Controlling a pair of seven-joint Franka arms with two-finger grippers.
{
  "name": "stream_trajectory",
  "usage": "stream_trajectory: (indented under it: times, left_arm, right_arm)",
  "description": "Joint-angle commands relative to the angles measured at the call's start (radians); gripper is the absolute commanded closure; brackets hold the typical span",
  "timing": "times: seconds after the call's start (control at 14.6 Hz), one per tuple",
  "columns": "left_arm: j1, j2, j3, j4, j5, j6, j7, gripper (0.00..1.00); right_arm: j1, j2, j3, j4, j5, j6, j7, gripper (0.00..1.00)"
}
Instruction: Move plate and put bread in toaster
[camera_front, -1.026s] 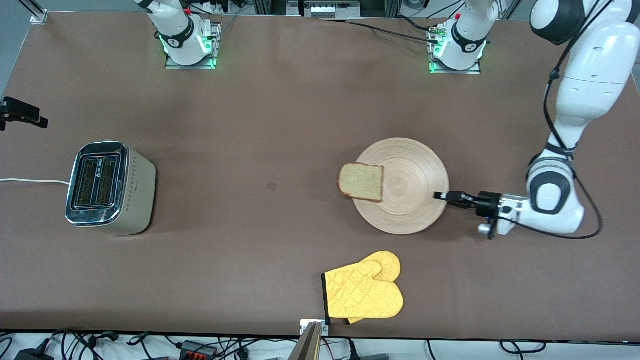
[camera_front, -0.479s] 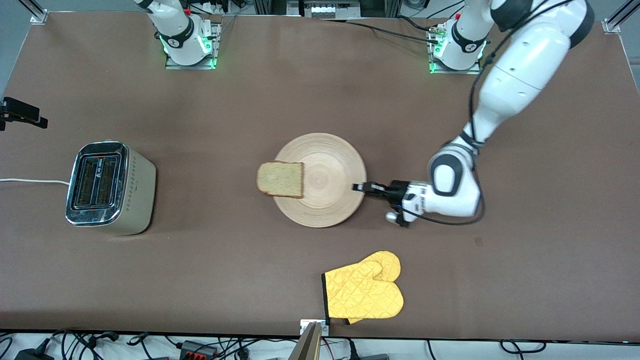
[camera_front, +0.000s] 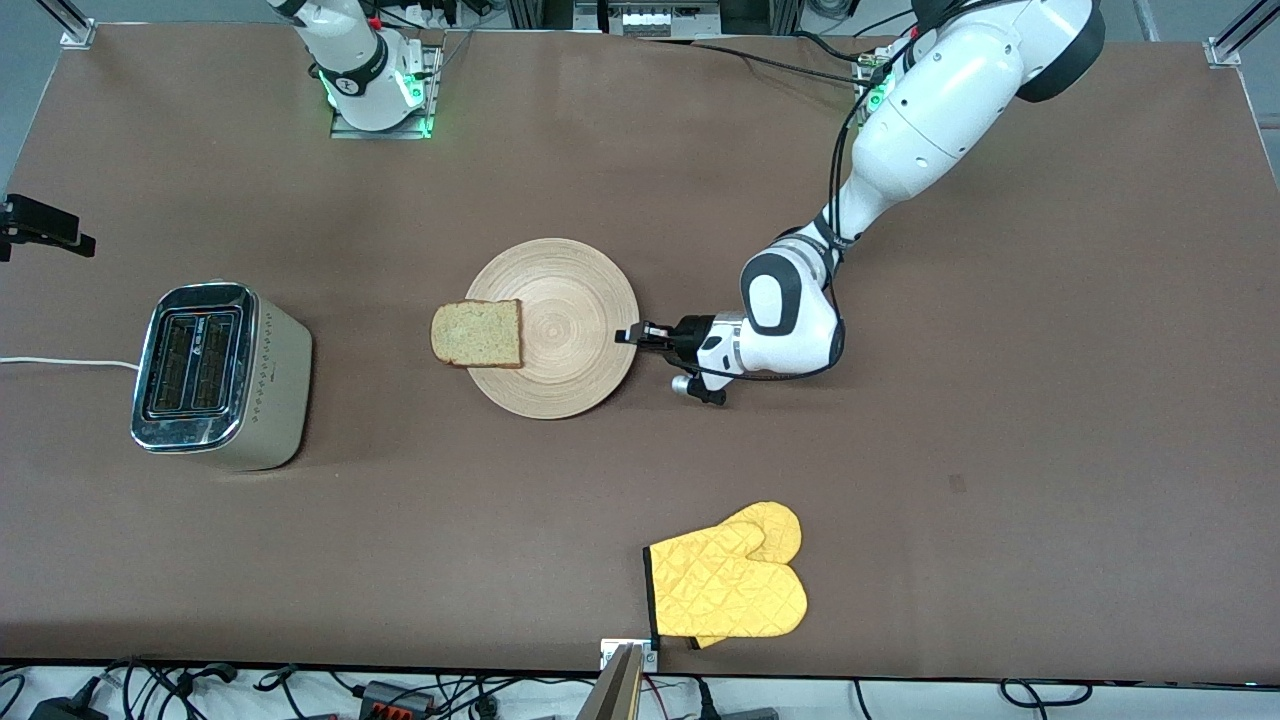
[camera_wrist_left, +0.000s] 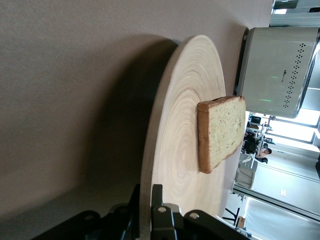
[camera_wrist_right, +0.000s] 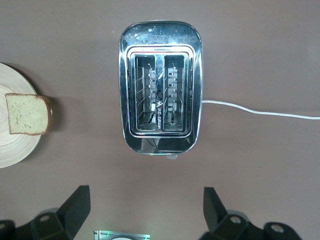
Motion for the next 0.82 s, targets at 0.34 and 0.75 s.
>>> stream_trajectory:
  times: [0.34,0.75]
  left_arm:
    - [0.092,-0.033,-0.002,-0.014,-0.128,-0.083,0.007,0.0]
    - [0.308,-0.066,0.011,-0.031,0.051,-0.416,-0.017,0.0]
  right_arm:
    - [-0.012,0.007,0.004,0.016,0.019,-0.015,0.0,0.0]
    - [-0.015,0.007,0.006,0.016,0.031,-0.017,0.0,0.0]
